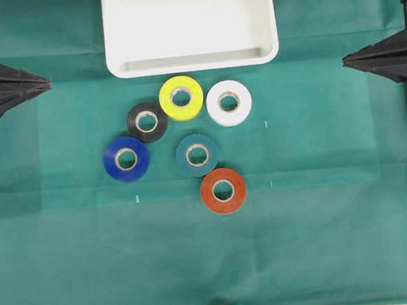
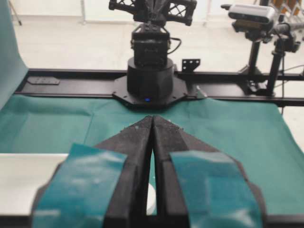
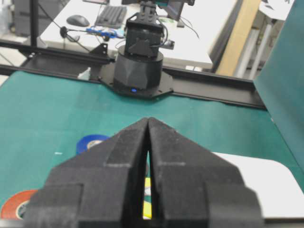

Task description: Pick up the tape from a random location and place it into the white case.

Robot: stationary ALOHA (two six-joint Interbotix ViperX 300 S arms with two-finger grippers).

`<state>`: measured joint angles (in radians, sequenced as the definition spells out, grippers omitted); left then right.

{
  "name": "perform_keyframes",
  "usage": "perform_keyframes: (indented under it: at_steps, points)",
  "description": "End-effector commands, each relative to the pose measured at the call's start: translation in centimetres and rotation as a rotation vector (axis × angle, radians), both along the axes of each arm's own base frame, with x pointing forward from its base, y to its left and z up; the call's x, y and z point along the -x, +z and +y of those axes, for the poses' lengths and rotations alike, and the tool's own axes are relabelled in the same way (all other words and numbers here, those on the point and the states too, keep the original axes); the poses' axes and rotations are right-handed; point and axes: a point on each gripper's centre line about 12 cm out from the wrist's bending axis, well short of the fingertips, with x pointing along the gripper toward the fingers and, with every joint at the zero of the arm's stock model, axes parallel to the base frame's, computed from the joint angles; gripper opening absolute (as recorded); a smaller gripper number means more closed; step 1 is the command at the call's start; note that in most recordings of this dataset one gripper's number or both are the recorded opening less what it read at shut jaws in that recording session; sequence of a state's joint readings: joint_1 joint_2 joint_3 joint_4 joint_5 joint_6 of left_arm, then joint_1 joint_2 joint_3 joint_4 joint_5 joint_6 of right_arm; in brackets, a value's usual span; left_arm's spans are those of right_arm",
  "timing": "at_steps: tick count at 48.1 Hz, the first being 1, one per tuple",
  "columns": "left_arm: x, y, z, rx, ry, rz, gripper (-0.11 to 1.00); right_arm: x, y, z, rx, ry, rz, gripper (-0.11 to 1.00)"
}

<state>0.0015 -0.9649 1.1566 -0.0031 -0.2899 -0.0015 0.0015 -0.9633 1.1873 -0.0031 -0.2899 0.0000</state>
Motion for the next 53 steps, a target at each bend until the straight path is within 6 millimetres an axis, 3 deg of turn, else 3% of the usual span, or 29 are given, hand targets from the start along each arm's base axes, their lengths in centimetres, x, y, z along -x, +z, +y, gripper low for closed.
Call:
perform_keyframes:
  at_steps: [1,36,41,53]
  points:
    - [-0.16,-0.91,-0.12,-0.012,-0.005,0.055,0.02,-0.32,1.11,0.02,-0.009,0.001,-0.025,0.00]
    - [-0.21,-1.11,-0.77,-0.003,-0.038,0.074,0.05,-0.60,0.98,0.02,-0.007,0.001,0.040,0.00]
    - [-0.20,-1.09,-0.99,-0.006,-0.049,0.072,0.21,-0.62,0.95,0.02,-0.007,0.001,0.041,0.00]
    - [-0.25,-1.24,-0.99,-0.002,-0.049,0.083,0.90,-0.62,0.84,0.02,-0.007,0.001,0.051,0.00]
